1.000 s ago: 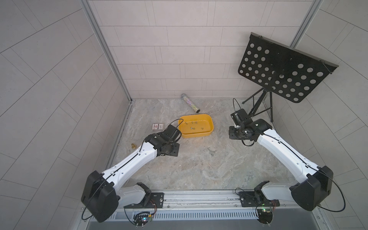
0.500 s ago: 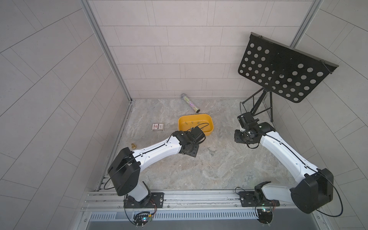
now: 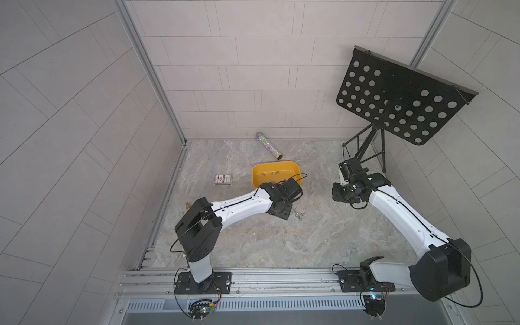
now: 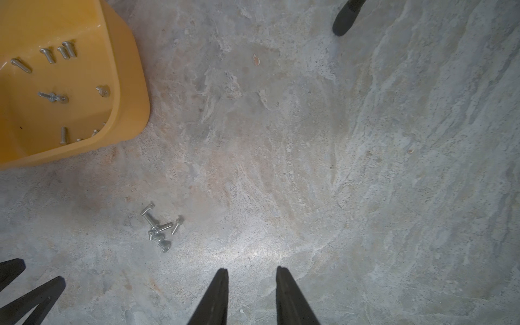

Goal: Put the screws on the desktop into the storage box
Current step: Pick up the screw from the center of the board.

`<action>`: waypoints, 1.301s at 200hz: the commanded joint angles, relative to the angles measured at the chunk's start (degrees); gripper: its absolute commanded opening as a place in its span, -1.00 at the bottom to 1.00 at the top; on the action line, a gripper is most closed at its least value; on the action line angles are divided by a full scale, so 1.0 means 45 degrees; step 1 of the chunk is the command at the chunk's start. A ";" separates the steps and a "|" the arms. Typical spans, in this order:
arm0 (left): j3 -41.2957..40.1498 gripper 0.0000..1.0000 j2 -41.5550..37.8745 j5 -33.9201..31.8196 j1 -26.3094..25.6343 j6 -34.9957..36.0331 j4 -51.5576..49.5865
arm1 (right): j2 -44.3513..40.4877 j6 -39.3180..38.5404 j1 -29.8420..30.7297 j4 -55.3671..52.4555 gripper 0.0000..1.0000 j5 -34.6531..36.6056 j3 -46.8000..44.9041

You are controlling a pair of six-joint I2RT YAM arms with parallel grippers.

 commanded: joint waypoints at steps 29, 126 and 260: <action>0.0752 0.18 0.0709 0.0207 -0.0079 0.0538 0.0187 | -0.0047 -0.0110 -0.0098 0.0209 -0.31 -0.0456 -0.0249; 0.1645 0.18 0.1902 0.0751 -0.0079 0.1038 0.0359 | -0.0186 -0.0188 -0.0098 0.0511 -0.29 -0.0359 -0.0598; 0.3210 0.17 0.3767 0.0872 -0.0100 0.1406 0.0498 | -0.0461 -0.0193 -0.0115 0.0514 -0.28 -0.0281 -0.0708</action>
